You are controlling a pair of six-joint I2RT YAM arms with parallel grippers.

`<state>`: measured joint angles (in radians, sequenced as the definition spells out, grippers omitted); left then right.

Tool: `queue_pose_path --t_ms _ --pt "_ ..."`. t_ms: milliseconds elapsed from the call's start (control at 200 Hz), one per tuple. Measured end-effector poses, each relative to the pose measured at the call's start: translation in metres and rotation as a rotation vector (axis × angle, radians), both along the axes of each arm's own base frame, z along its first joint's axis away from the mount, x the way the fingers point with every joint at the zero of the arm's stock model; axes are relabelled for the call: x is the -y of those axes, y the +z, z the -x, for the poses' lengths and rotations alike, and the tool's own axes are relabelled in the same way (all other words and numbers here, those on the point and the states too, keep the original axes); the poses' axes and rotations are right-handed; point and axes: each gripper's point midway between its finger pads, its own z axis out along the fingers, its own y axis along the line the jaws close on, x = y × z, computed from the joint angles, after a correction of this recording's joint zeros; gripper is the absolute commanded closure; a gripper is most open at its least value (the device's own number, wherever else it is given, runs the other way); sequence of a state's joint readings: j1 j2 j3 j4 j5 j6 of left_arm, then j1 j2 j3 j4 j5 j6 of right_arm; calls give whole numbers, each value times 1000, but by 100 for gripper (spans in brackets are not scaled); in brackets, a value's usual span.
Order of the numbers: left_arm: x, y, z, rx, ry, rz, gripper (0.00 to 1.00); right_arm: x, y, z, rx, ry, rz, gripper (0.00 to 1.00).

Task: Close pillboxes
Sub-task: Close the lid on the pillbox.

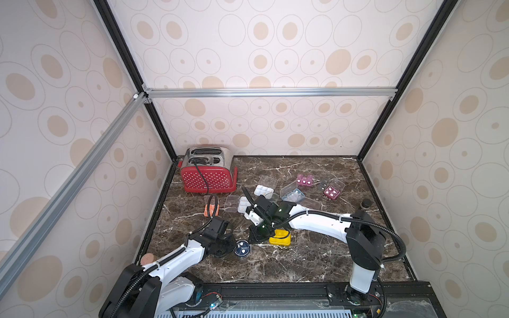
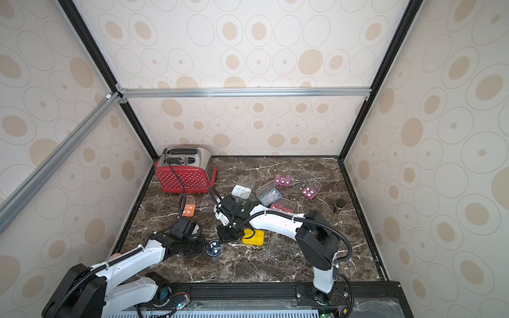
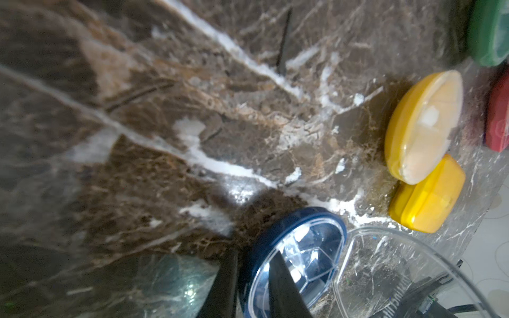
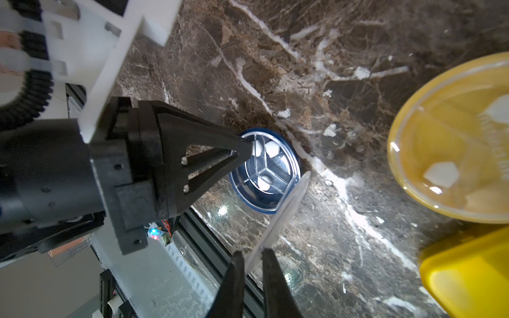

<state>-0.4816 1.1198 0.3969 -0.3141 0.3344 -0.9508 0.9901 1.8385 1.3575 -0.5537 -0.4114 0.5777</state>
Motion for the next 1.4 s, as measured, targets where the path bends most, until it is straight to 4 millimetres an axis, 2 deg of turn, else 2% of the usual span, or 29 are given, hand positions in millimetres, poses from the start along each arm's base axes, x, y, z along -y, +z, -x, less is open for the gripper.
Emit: queue_pose_path --t_ms 170,526,656,766,847,917,992,1102,1137,1167,1237,1267,1297,1322,1403 --pt "5 0 -1 7 -10 8 81 -5 1 0 5 9 -6 87" --pt "10 2 -2 11 0 22 82 -20 -10 4 -22 28 -35 85" --pt "10 4 -2 16 11 31 74 -21 -11 4 -21 28 -38 83" --pt "6 12 1 33 12 24 64 -20 -10 1 -21 19 -40 77" --pt "2 18 3 43 15 14 60 -18 -10 -4 -19 8 -41 75" --pt "-1 26 4 57 17 10 60 -15 -8 -9 -12 -6 -39 73" --pt "-3 36 5 77 18 10 68 -10 -4 -15 -1 -24 -40 71" --pt "-4 53 5 128 29 44 67 -2 -2 -22 9 -49 -34 69" --pt "-3 60 4 151 36 65 62 -1 -2 -24 9 -55 -33 65" --pt "-2 65 3 169 38 79 54 0 -3 -24 5 -62 -29 60" --pt "-1 76 1 198 50 111 29 0 -4 -24 2 -67 -26 50" --pt "0 79 0 201 53 121 14 1 -5 -24 1 -69 -25 47" --pt "1 82 -2 206 52 128 4 1 -6 -24 1 -67 -23 45" --pt "2 83 -3 207 51 133 1 1 -7 -24 3 -62 -22 44" --pt "7 79 -6 183 39 131 1 3 -9 -24 3 -62 -11 44"
